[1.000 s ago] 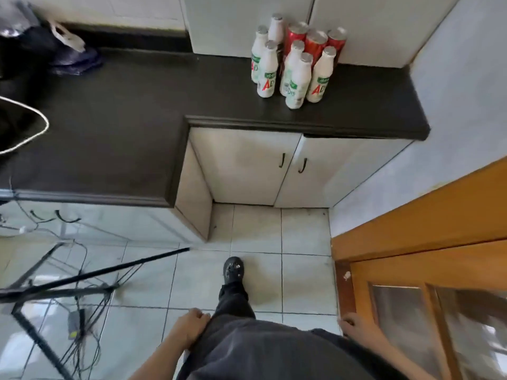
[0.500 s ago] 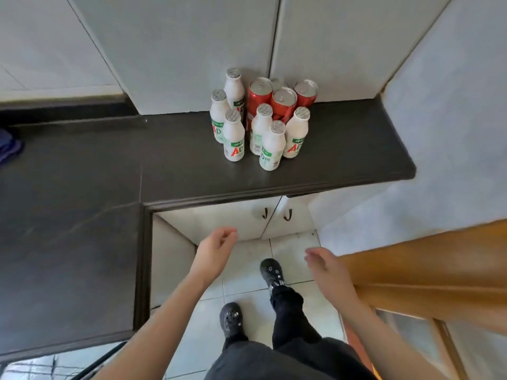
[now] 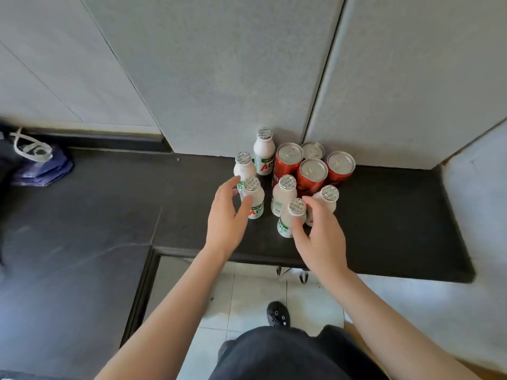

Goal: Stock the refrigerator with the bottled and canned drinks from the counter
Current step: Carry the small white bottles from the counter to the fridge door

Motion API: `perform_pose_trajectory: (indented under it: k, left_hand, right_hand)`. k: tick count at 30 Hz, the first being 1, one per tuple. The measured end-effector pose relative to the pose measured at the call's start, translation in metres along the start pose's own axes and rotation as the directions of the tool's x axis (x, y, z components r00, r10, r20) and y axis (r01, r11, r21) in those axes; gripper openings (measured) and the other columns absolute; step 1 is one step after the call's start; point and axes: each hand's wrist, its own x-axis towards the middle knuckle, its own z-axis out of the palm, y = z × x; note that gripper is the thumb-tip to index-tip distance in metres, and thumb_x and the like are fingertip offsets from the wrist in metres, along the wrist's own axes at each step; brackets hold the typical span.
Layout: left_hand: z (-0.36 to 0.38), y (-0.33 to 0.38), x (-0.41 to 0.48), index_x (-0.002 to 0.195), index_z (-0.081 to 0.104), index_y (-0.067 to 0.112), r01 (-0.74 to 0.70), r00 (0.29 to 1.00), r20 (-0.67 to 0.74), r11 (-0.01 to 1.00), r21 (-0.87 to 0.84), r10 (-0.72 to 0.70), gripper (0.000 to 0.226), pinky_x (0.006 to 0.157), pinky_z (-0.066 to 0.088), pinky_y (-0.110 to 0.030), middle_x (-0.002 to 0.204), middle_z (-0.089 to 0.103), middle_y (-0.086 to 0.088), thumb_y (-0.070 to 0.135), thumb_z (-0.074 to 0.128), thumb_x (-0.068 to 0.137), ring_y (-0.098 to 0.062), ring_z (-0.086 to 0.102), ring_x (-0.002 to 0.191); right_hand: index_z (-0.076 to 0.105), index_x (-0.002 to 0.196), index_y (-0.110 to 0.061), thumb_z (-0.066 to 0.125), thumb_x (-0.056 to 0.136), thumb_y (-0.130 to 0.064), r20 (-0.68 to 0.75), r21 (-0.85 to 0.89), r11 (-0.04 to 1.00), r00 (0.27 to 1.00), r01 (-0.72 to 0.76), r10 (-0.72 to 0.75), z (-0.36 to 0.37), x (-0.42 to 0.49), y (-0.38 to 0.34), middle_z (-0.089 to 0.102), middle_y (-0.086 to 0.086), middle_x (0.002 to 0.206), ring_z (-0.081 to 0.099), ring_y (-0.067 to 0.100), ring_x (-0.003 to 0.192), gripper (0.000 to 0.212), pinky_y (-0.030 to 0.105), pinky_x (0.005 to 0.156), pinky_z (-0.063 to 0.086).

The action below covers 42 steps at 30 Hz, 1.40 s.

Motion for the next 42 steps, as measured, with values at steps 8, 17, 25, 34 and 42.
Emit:
perform_pose_trajectory:
  k: [8, 17, 25, 34, 42]
  left_hand:
    - [0.028, 0.001, 0.014, 0.127, 0.046, 0.028, -0.004, 0.998, -0.063, 1.0, 0.018, 0.005, 0.038, 0.088, 0.05, -0.032, 0.118, 0.059, 0.011, 0.03, 0.055, 0.091, -0.009, 0.057, 0.106]
    - [0.02, 0.002, -0.011, 0.107, 0.051, 0.037, 0.095, 0.977, -0.181, 0.99, -0.108, -0.114, 0.02, 0.076, 0.05, -0.019, 0.096, 0.062, 0.026, 0.029, 0.059, 0.09, 0.006, 0.059, 0.092]
    - [0.005, -0.01, -0.079, 0.097, 0.06, 0.039, 0.146, 0.914, -0.32, 0.94, -0.308, -0.247, 0.016, 0.067, 0.047, -0.009, 0.094, 0.066, 0.022, 0.024, 0.059, 0.09, 0.003, 0.061, 0.084]
    - [-0.015, -0.036, -0.16, 0.098, 0.06, 0.03, 0.273, 0.844, -0.345, 0.882, -0.385, -0.412, 0.009, 0.063, 0.052, -0.017, 0.09, 0.067, 0.017, 0.031, 0.058, 0.089, 0.0, 0.063, 0.081]
    - [-0.037, -0.053, -0.316, 0.101, 0.057, 0.035, 0.31, 0.718, -0.478, 0.847, -0.431, -0.506, 0.009, 0.063, 0.049, -0.012, 0.093, 0.065, 0.022, 0.033, 0.055, 0.093, 0.001, 0.063, 0.084]
  right_hand:
    - [0.054, 0.121, -0.008, 0.058, 0.09, -0.032, 0.074, -0.072, 0.988, 0.989, 0.134, -0.129, 0.015, 0.01, 0.018, 0.062, 0.005, 0.112, 0.06, 0.016, 0.101, 0.04, 0.025, 0.065, 0.053]
    - [0.059, 0.113, -0.004, 0.055, 0.089, -0.034, 0.157, -0.122, 0.964, 0.964, 0.235, -0.215, 0.006, 0.015, 0.027, 0.066, 0.009, 0.102, 0.065, 0.02, 0.092, 0.039, 0.024, 0.062, 0.053]
    - [0.058, 0.111, 0.004, 0.045, 0.091, -0.036, 0.144, 0.089, 0.944, 0.934, 0.318, -0.328, 0.011, -0.005, 0.026, 0.067, 0.011, 0.102, 0.062, 0.016, 0.093, 0.047, 0.016, 0.079, 0.044]
    - [0.057, 0.111, 0.001, 0.039, 0.093, -0.041, 0.364, 0.24, 0.913, 0.841, 0.33, -0.4, 0.029, -0.051, 0.011, 0.062, 0.004, 0.1, 0.055, 0.01, 0.091, 0.049, 0.01, 0.08, 0.037]
    - [0.05, 0.119, -0.008, 0.049, 0.095, -0.031, 0.624, 0.348, 0.882, 0.624, 0.318, -0.471, 0.068, -0.156, -0.038, 0.055, -0.004, 0.099, 0.055, 0.017, 0.091, 0.034, 0.027, 0.075, 0.043]
